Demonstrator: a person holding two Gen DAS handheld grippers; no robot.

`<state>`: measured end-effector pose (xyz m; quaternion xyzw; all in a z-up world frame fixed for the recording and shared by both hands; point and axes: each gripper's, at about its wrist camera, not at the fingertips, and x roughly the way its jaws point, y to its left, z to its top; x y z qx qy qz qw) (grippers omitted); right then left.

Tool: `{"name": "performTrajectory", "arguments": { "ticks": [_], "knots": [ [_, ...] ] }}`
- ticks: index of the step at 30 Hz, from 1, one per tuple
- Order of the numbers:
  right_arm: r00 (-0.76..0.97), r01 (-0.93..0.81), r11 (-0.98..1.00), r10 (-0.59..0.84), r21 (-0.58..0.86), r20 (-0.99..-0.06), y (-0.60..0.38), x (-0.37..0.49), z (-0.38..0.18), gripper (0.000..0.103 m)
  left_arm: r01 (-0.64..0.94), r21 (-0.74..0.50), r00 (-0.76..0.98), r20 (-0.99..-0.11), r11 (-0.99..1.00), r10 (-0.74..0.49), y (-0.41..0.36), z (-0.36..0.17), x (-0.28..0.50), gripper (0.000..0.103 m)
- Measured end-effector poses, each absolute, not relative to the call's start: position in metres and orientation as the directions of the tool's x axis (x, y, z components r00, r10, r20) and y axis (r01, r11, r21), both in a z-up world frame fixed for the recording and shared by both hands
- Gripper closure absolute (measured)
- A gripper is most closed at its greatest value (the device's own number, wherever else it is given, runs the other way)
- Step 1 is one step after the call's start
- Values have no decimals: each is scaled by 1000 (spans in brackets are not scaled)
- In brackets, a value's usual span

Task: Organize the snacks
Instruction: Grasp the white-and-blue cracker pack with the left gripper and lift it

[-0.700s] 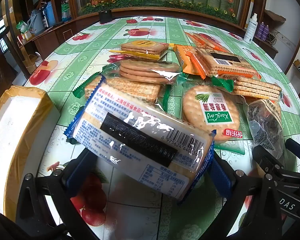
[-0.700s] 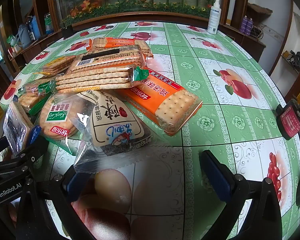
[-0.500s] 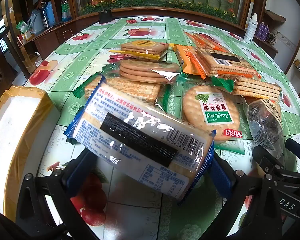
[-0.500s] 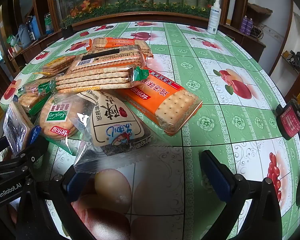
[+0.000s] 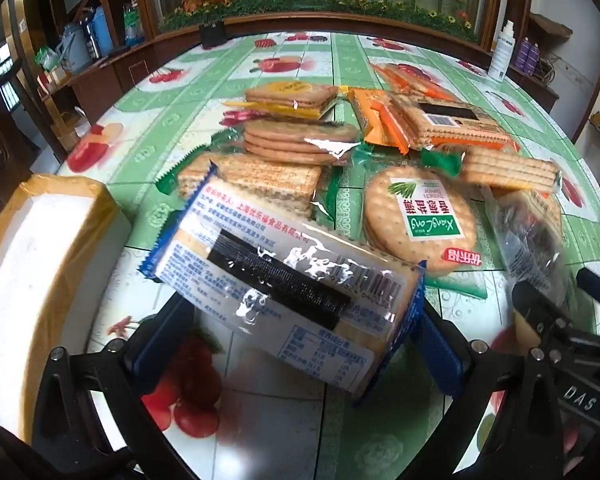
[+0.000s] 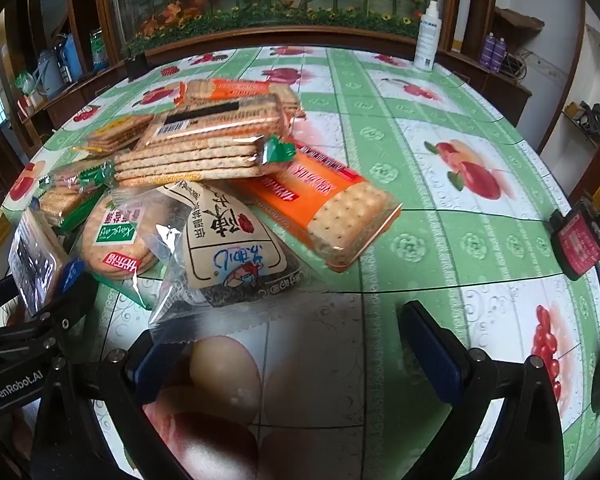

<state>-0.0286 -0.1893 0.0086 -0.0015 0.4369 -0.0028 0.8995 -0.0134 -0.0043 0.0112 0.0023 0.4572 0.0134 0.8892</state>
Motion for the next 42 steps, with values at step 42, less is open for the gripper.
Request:
{"name": "performTrajectory", "arguments": {
  "ticks": [42],
  "knots": [
    [720, -21, 1000, 7, -11, -694, -191, -52, 61, 0, 31, 10, 729, -684, 999, -16, -2, 75, -46, 0]
  ]
}}
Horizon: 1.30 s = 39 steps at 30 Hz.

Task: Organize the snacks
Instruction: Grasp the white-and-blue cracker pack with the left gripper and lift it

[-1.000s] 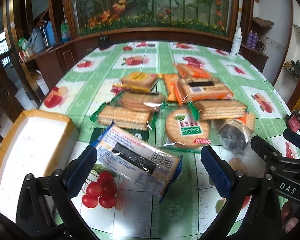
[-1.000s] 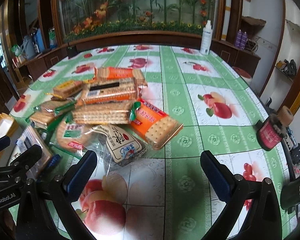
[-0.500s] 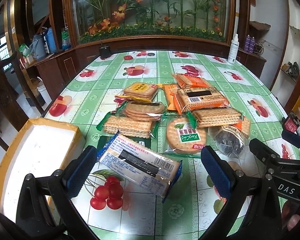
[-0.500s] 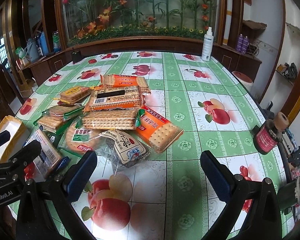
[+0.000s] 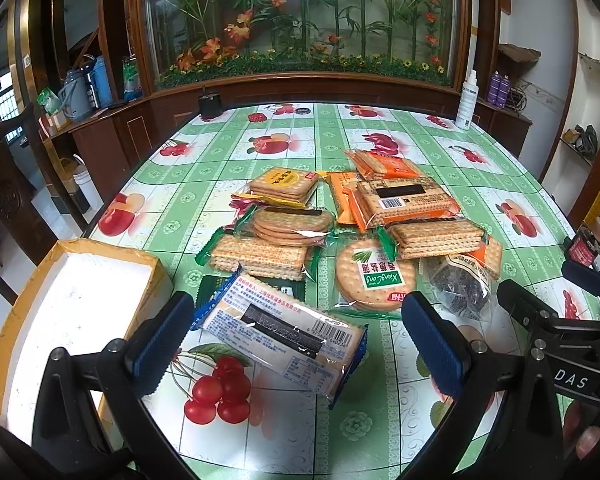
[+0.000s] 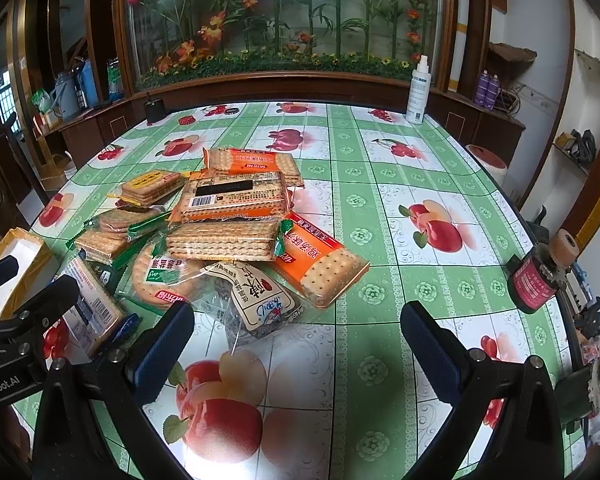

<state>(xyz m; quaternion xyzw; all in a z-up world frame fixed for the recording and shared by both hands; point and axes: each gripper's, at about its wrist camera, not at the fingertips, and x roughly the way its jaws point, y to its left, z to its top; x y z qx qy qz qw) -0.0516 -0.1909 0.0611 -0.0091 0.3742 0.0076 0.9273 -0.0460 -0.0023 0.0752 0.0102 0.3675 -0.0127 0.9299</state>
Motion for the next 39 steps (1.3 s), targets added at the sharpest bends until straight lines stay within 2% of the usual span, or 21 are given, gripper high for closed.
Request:
{"name": "performTrajectory", "arguments": {
  "ticks": [26, 39],
  "knots": [
    [701, -46, 999, 13, -28, -713, -185, -41, 56, 0, 12, 0, 718, -696, 1000, -9, 12, 72, -35, 0],
    [677, -73, 997, 32, -24, -735, -188, -35, 50, 0, -16, -6, 665, -747, 1000, 6, 32, 63, -19, 0]
  ]
}}
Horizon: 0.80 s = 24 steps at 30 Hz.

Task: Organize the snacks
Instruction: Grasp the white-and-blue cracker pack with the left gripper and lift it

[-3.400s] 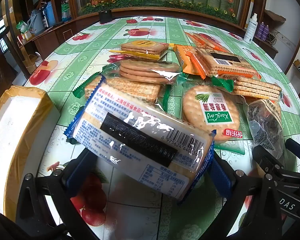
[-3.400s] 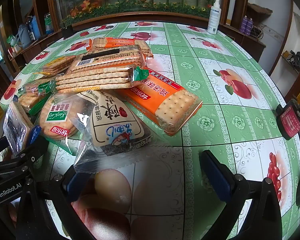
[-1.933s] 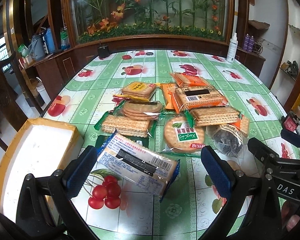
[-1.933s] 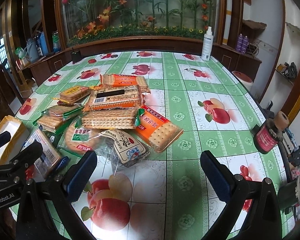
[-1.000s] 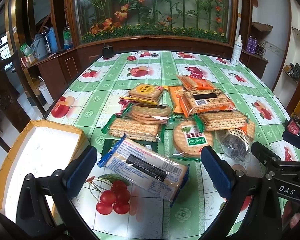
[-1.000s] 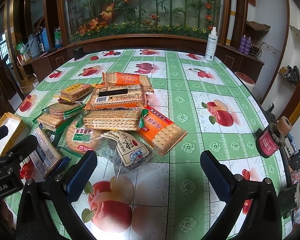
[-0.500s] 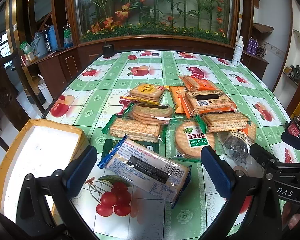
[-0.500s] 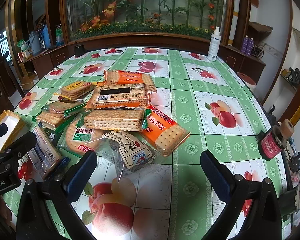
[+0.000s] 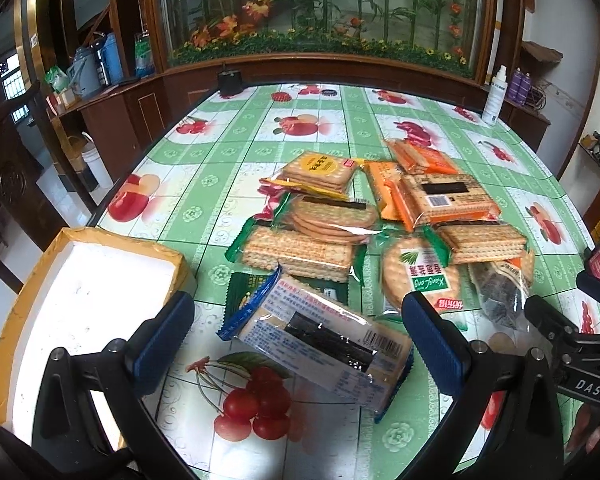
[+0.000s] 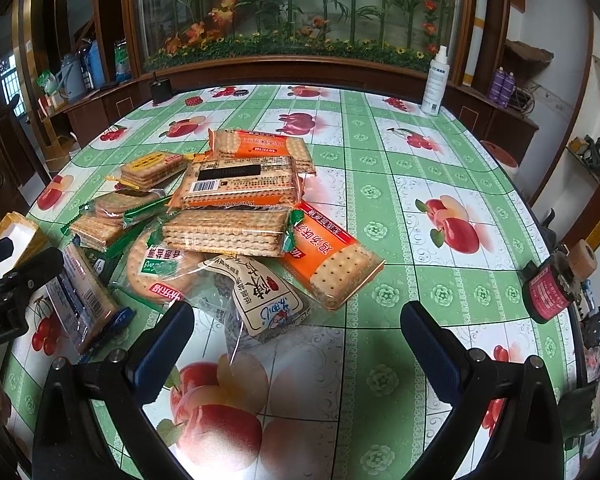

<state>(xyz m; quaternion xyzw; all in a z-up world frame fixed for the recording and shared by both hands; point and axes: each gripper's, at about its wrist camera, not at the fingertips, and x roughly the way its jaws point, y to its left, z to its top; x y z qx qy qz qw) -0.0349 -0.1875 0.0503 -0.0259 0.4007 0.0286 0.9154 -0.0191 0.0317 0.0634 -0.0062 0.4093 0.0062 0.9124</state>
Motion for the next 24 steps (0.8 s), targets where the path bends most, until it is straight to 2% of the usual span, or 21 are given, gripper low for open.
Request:
{"name": "performTrajectory", "arguments": {
  "ticks": [10, 24],
  "knots": [
    [673, -93, 996, 50, -18, -738, -191, -33, 52, 0, 114, 1, 592, -803, 993, -67, 12, 43, -24, 0],
    [676, -135, 991, 93, 1, -731, -188, -37, 55, 0, 6, -19, 597, -802, 1000, -19, 14, 44, -16, 0]
  ]
}}
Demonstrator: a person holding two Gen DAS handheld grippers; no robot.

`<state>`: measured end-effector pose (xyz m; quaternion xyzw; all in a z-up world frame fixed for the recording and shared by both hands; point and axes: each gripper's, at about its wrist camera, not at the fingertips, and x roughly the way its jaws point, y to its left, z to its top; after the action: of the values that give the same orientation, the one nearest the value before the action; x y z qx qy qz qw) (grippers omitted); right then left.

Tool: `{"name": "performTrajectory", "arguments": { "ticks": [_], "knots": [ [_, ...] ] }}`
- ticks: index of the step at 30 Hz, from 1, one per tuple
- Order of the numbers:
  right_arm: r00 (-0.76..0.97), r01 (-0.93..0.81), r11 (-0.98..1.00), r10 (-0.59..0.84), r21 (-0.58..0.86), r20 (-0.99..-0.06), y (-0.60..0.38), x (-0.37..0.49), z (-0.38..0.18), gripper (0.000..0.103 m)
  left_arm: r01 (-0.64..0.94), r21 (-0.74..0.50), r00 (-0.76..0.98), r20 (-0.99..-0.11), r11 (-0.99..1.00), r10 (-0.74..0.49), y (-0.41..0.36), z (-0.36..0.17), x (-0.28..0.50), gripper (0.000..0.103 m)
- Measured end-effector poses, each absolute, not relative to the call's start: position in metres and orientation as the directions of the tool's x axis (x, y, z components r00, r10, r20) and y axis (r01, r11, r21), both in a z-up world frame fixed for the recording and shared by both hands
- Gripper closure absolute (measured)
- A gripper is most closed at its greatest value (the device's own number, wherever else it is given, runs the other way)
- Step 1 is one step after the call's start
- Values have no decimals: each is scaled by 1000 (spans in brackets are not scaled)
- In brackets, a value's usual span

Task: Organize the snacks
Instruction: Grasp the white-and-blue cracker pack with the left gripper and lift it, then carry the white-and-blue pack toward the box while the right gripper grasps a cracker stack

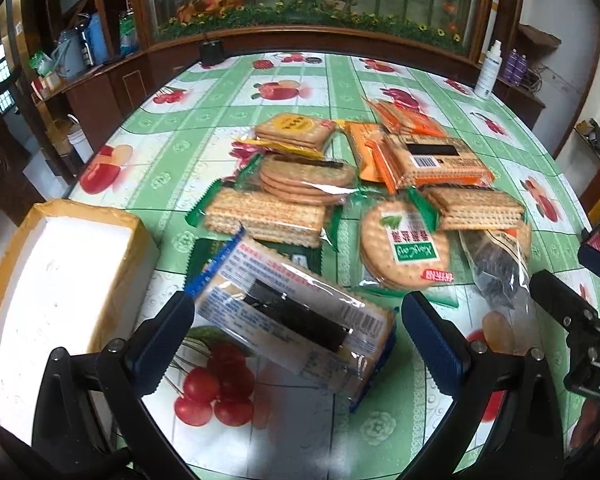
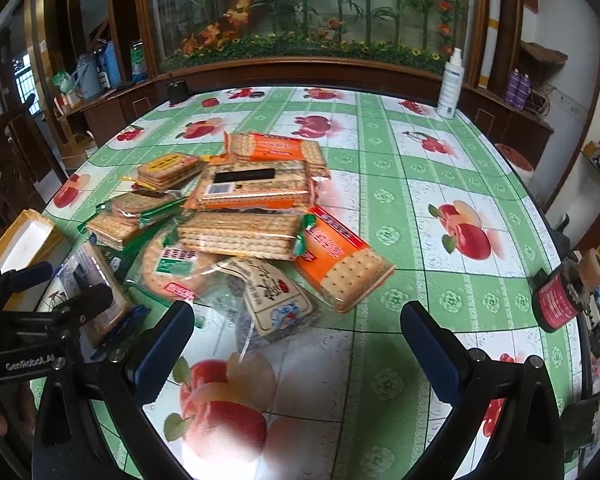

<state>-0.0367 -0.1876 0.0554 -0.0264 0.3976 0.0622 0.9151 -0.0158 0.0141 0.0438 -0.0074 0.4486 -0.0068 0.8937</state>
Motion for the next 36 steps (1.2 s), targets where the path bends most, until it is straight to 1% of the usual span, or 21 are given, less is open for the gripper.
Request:
{"name": "performTrajectory", "arguments": {
  "ticks": [4, 6, 13, 15, 18, 19, 20, 24, 26, 28, 29, 31, 33, 36],
  "knots": [
    [683, -138, 990, 72, -31, -727, -183, -34, 57, 0, -23, -29, 583, -812, 999, -10, 18, 44, -12, 0],
    [684, -137, 990, 72, -31, -726, -183, -34, 58, 0, -53, -19, 572, -820, 998, 15, 19, 44, -10, 0],
    [690, -135, 991, 101, 10, -716, -196, -34, 61, 0, -188, -71, 509, -860, 980, 36, 33, 40, 3, 0],
    [692, -139, 990, 115, 24, -713, -201, -35, 61, 0, -232, -99, 475, -879, 968, 24, 35, 35, 7, 0],
    [697, -142, 989, 131, 43, -705, -210, -35, 62, 0, -294, -161, 418, -908, 942, -25, 36, 24, 12, 2],
    [698, -142, 988, 137, 52, -703, -214, -35, 62, 0, -305, -163, 406, -914, 938, -27, 35, 22, 12, 4],
    [698, -140, 988, 142, 61, -702, -218, -34, 62, 0, -313, -163, 392, -920, 936, -29, 34, 19, 14, 8],
    [703, -129, 987, 161, 98, -693, -236, -34, 63, 0, -307, -155, 374, -927, 939, -31, 30, 15, 12, 13],
    [703, -128, 985, 175, 118, -689, -243, -34, 64, 0, -296, -151, 375, -927, 943, -31, 33, 17, 11, 22],
    [695, -134, 981, 195, 142, -692, -248, -32, 63, 0, -273, -157, 381, -924, 949, -44, 36, 18, 6, 24],
    [692, -139, 979, 204, 150, -692, -248, -32, 62, 0, -255, -150, 383, -923, 955, -43, 37, 18, 3, 27],
    [686, -156, 977, 215, 148, -695, -245, -29, 62, 0, -233, -149, 381, -923, 961, -51, 42, 18, -2, 30],
    [681, -184, 974, 224, 133, -697, -238, -25, 64, 0, -220, -156, 373, -926, 963, -65, 47, 19, -4, 30],
    [665, -282, 955, 264, 93, -698, -221, -11, 69, 0, -204, -156, 371, -926, 967, -71, 52, 20, -4, 31]
  ]
}}
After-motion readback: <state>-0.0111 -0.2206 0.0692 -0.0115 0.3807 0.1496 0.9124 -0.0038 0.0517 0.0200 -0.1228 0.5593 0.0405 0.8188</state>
